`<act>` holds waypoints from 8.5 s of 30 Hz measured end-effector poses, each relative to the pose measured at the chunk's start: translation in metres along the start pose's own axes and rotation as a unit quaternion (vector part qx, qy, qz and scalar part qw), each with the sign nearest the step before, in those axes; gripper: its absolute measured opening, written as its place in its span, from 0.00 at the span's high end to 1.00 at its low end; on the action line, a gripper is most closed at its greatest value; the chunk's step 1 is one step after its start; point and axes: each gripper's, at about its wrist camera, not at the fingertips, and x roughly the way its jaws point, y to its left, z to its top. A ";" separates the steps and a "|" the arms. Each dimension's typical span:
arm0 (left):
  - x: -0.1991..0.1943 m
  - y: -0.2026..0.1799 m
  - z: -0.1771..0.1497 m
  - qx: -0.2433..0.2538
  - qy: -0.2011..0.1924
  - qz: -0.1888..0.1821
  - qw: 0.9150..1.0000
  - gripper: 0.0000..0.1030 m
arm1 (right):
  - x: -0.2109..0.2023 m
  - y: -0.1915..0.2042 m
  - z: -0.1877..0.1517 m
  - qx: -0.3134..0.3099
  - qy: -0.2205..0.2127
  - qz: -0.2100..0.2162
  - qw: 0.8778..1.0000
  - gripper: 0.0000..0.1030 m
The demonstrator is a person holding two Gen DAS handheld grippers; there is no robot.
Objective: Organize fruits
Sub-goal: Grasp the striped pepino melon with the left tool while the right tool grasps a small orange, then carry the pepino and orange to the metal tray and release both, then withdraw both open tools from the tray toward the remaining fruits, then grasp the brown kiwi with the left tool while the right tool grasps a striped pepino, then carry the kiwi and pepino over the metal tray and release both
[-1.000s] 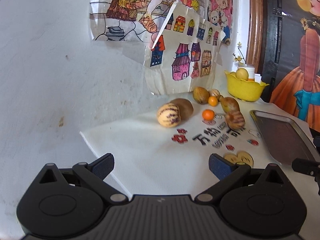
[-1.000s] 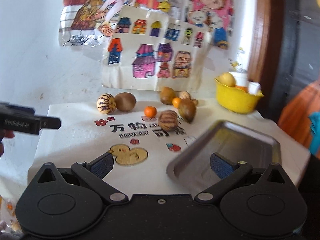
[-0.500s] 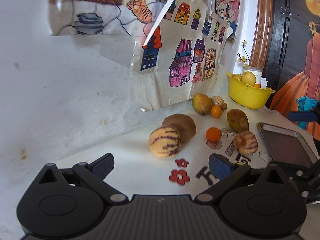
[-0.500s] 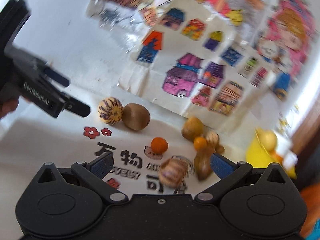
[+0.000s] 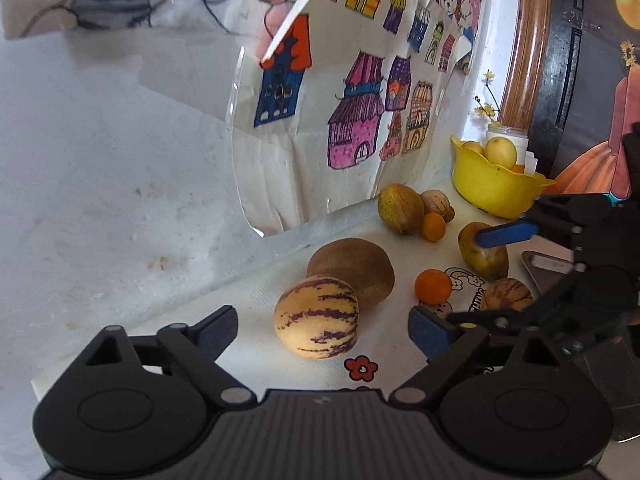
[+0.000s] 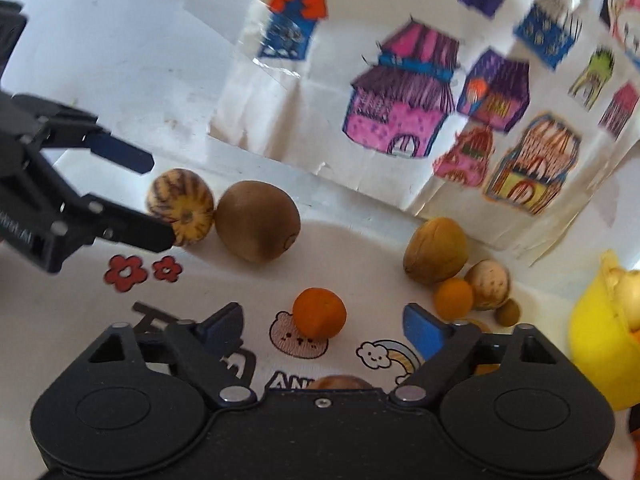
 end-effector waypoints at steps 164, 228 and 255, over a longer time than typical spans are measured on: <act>-0.091 -0.011 -0.059 -0.024 -0.002 0.017 1.000 0.00 | -0.116 0.109 -0.108 0.243 -0.032 -0.051 0.968 0.01; 0.073 -0.019 0.022 -0.022 0.021 0.004 1.000 0.31 | -0.001 0.005 -0.068 0.290 -0.007 -0.096 0.952 0.36; 0.031 -0.019 -0.007 -0.007 0.034 -0.084 0.996 0.33 | -0.035 0.037 -0.076 0.302 -0.011 -0.157 0.940 0.56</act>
